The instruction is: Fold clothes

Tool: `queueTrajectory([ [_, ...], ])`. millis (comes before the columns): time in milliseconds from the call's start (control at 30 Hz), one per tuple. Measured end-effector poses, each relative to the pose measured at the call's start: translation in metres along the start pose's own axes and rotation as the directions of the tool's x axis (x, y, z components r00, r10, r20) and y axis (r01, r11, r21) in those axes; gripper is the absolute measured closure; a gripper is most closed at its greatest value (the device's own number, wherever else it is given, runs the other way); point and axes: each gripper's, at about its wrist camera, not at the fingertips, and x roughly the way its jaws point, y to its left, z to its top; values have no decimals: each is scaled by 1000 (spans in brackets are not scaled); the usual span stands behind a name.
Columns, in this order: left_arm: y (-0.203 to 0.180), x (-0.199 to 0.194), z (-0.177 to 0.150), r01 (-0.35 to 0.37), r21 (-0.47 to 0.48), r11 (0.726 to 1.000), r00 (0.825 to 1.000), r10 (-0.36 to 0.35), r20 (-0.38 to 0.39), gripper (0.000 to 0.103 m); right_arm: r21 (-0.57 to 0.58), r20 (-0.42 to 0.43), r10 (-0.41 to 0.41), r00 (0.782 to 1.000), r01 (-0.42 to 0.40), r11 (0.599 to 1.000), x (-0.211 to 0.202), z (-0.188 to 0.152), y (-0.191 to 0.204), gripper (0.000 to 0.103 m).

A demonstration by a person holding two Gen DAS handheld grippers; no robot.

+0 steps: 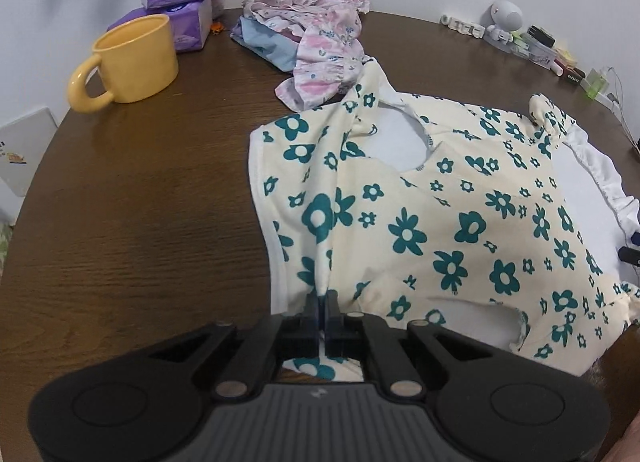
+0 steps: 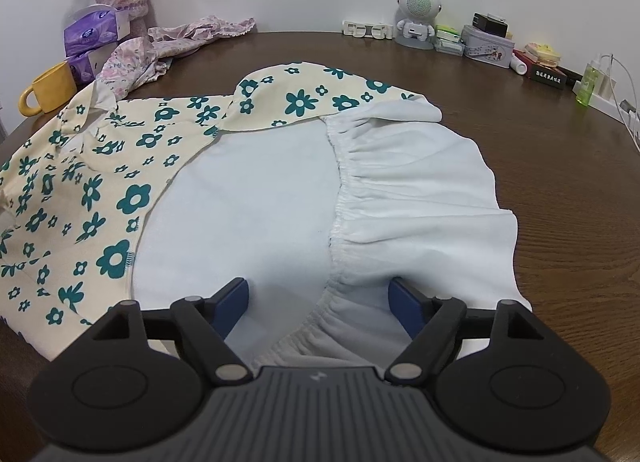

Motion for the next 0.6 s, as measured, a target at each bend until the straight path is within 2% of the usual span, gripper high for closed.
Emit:
queueTrajectory([
  [100,-1,-1,1,-25,19,1000,1000,25,-1,100,-1,0,0,1000,0,1000,0,0,-1,25],
  [200,-6,-5,2,-52,57,997,999,52,1,90,0,0,-1,1000,1,1000,0,0,-2,25],
  [267,-10,-9,4,-67,83,994,998,66,8,88,0,-1,-1,1000,1,1000,1,0,-2,25],
  [333,-10,-19,11,-51,82,995,996,45,71,77,1,-12,2,1000,-2,1000,1,2,-3,25],
  [400,-13,-26,20,-34,88,996,991,23,130,71,11,-19,16,1000,-16,1000,-1,8,-4,26],
  [500,-24,-24,35,-12,122,992,984,-10,175,70,-3,5,25,1000,-25,1000,-8,23,0,27],
  [600,-40,-5,45,16,196,980,983,-51,176,73,-60,45,35,998,-33,998,-15,48,15,32],
])
